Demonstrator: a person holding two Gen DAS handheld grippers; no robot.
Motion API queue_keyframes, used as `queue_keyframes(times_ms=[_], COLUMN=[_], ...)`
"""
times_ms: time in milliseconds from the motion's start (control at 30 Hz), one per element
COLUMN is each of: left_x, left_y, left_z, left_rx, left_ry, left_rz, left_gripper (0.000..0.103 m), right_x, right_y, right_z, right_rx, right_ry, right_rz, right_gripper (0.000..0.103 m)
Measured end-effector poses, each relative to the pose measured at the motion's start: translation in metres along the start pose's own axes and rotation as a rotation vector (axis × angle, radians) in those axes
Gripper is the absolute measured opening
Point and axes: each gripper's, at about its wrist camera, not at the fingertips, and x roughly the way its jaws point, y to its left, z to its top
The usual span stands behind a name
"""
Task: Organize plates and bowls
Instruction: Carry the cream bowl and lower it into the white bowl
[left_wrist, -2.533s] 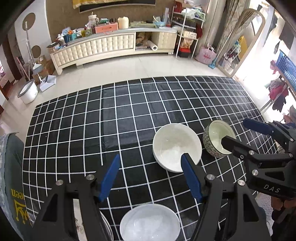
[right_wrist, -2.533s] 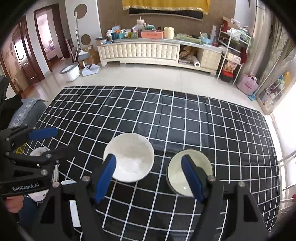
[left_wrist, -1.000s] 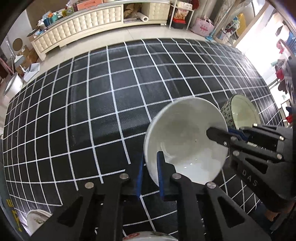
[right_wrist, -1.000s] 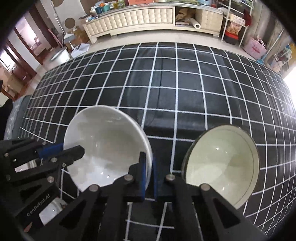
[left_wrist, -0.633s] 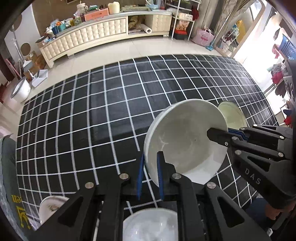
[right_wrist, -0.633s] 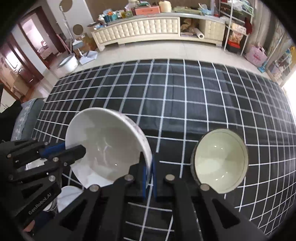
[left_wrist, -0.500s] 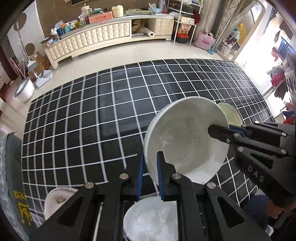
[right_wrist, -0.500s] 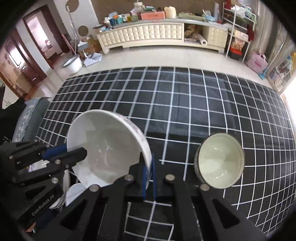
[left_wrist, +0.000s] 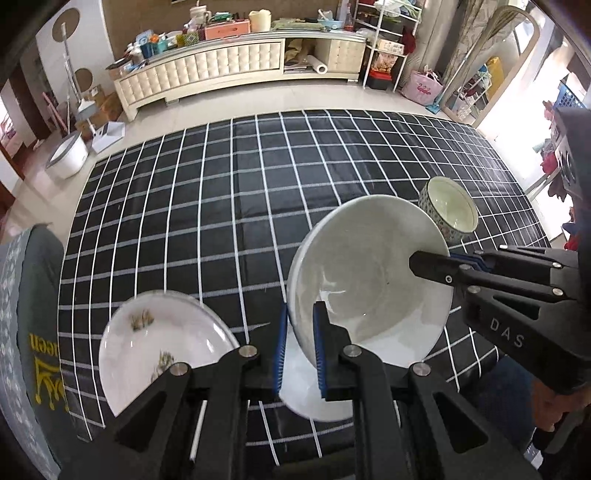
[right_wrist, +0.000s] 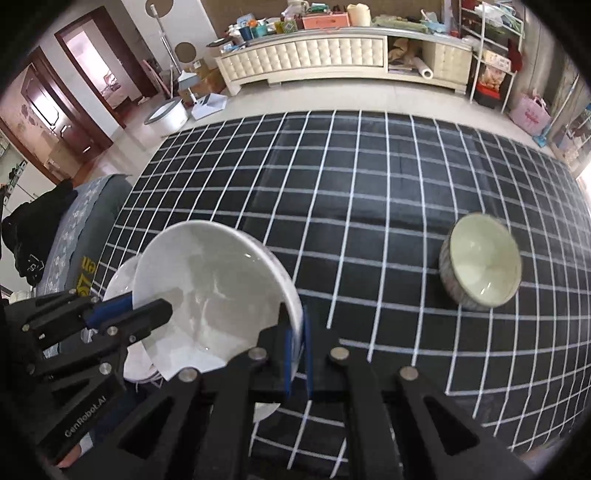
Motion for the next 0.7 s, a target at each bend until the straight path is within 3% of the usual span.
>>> queue_keyframes(times_ms=[300,700], left_x=[0.000,0.014], left_y=[0.004,0.013], left_z=[-0.033,-0.055], left_rx=[-0.023,-0.070], left_ry=[0.046,0.103], left_rz=[-0.016,-0.048], left_gripper=[0.012,0.012], right_x=[0.023,0.040], right_y=[0.002,0.007], right_z=[-0.032,-0.041], right_rx=[0.031,0.040], right_ry=[0.092,0.170], right_rz=[0.010,0.028], right_gripper=[0.008,0.008])
